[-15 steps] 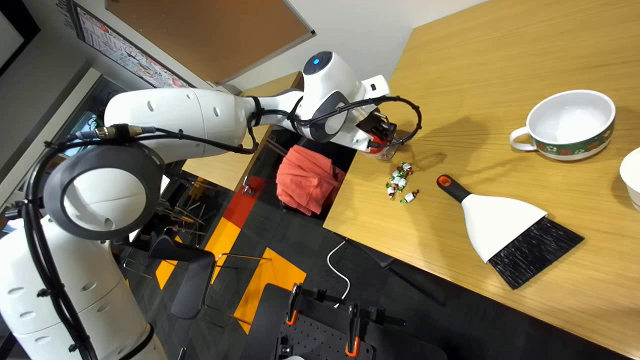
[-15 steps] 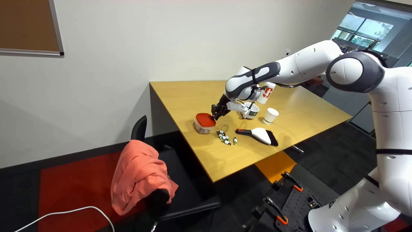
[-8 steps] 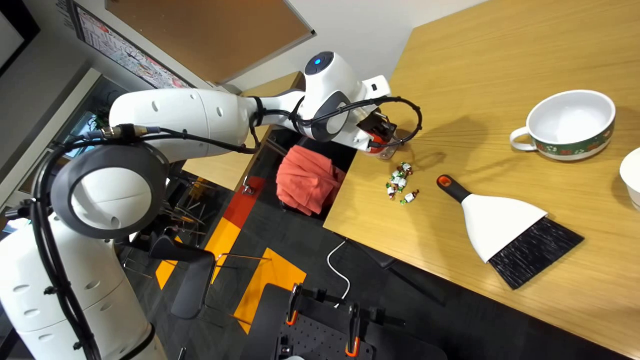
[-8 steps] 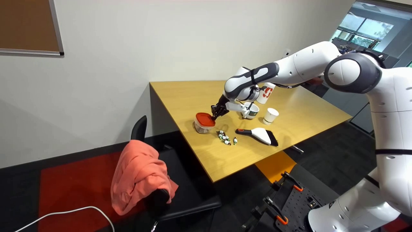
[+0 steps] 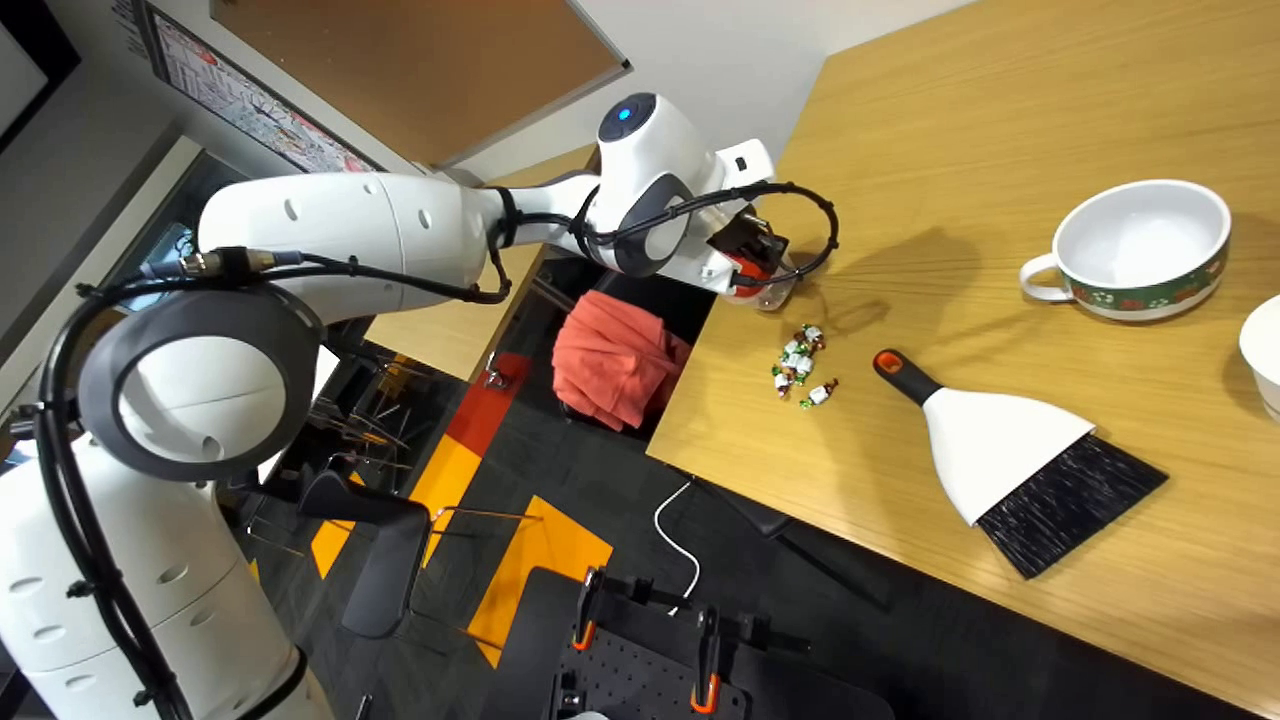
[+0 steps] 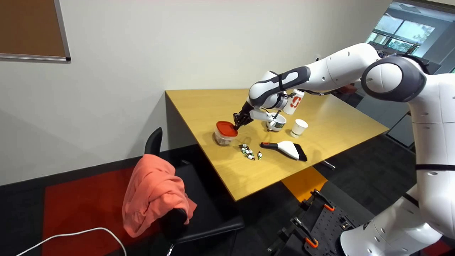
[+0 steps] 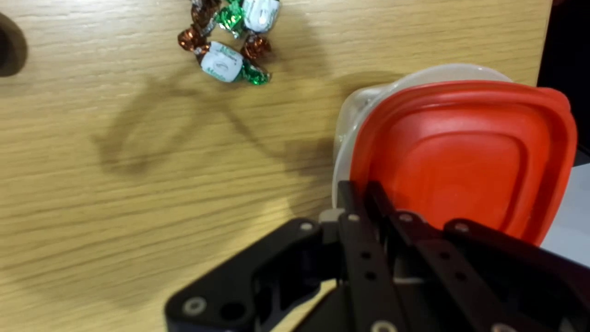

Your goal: Uncover the lunch box, pour the sweets inside it into the mug and then put it back on the table

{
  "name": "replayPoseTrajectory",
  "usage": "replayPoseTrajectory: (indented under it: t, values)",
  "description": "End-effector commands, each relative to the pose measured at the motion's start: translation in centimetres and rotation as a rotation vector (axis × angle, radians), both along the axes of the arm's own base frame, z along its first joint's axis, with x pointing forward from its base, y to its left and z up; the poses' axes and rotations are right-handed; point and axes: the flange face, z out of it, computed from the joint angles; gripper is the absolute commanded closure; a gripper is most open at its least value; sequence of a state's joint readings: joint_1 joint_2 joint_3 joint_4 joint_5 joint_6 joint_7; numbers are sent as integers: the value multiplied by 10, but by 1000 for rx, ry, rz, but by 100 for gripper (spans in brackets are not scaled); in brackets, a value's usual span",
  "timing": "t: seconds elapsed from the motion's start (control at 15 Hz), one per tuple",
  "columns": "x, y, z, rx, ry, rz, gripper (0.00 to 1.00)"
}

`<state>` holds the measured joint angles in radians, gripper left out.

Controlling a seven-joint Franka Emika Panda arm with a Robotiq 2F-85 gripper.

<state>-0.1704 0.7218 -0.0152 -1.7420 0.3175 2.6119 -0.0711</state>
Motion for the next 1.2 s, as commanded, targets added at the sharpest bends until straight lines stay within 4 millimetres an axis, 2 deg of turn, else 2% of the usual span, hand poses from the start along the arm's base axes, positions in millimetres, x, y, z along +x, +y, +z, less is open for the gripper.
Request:
replayPoseTrajectory:
  t: [0.0, 0.27, 0.53, 0.8, 1.0, 1.13]
  values:
    - [-7, -4, 33, -4, -33, -34, 98]
    - [-4, -14, 42, 4, -37, -46, 98]
    - [-2, -19, 34, 5, -28, -53, 98]
    - [-4, -30, 38, 12, -49, -79, 98]
    - [-5, -50, 43, 0, -61, -137, 98]
    - [-4, -74, 47, -5, -62, -206, 98]
